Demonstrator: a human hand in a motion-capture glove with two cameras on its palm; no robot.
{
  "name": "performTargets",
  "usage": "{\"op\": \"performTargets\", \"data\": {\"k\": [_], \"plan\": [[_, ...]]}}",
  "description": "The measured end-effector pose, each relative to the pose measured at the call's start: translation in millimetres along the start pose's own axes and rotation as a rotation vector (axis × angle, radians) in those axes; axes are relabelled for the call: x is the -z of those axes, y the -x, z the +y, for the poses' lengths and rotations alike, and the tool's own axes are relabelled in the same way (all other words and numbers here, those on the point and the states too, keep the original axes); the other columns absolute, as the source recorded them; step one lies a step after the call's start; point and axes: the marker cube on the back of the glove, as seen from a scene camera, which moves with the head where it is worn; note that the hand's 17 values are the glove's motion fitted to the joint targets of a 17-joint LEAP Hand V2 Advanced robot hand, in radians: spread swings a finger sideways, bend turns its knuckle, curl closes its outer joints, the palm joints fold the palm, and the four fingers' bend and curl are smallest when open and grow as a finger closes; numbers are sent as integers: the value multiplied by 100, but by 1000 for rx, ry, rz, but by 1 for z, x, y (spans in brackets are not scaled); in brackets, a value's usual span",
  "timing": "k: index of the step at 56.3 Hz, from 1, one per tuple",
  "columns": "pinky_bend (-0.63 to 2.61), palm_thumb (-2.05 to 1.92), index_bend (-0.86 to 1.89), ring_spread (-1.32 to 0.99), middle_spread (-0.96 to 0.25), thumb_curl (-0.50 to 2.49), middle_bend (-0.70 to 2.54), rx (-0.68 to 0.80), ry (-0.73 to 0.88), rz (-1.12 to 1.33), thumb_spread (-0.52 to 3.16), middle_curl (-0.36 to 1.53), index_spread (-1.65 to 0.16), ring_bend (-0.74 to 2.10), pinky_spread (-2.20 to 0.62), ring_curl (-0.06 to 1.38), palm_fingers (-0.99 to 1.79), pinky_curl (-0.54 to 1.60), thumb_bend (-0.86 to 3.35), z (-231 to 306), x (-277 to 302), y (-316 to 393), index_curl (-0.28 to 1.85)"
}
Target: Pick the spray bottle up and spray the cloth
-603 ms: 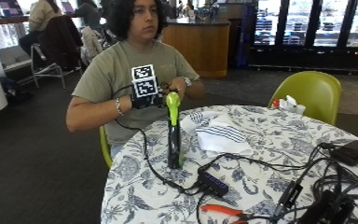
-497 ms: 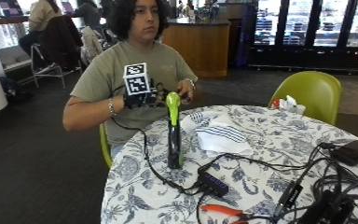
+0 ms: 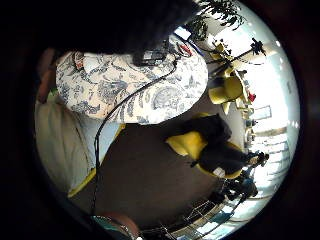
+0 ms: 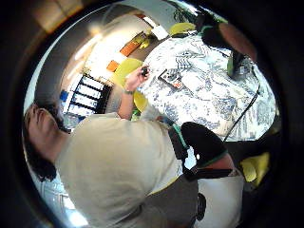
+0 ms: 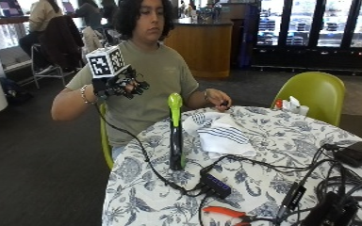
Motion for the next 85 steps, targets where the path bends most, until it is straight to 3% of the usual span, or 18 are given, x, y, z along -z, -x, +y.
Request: {"op": "performTargets", "data": {"k": [26,32,43,49,70,85], "plan": [[43,66,23,-8,0,31,14,4,51,-8,109,18,-44,35,18,30,38,32,-2,-6,-7,0,36],[42,64,20,-8,-1,32,15,-78,-8,-112,109,19,-43,35,18,30,38,33,-3,-8,-13,-4,36],[41,61,8,-6,0,32,23,-310,-196,-608,106,25,-41,42,19,33,37,33,-2,-30,-32,-18,28],[37,63,11,-4,2,32,24,-442,-302,-757,104,28,-39,44,21,34,36,33,-2,-52,-43,-29,26],[29,74,14,2,8,36,24,-674,-492,-1000,98,32,-28,42,22,34,30,32,-2,-151,-77,-92,25],[21,73,14,4,11,36,26,-717,-540,-1048,92,34,-21,41,20,33,33,31,-4,-202,-96,-113,26]]}}
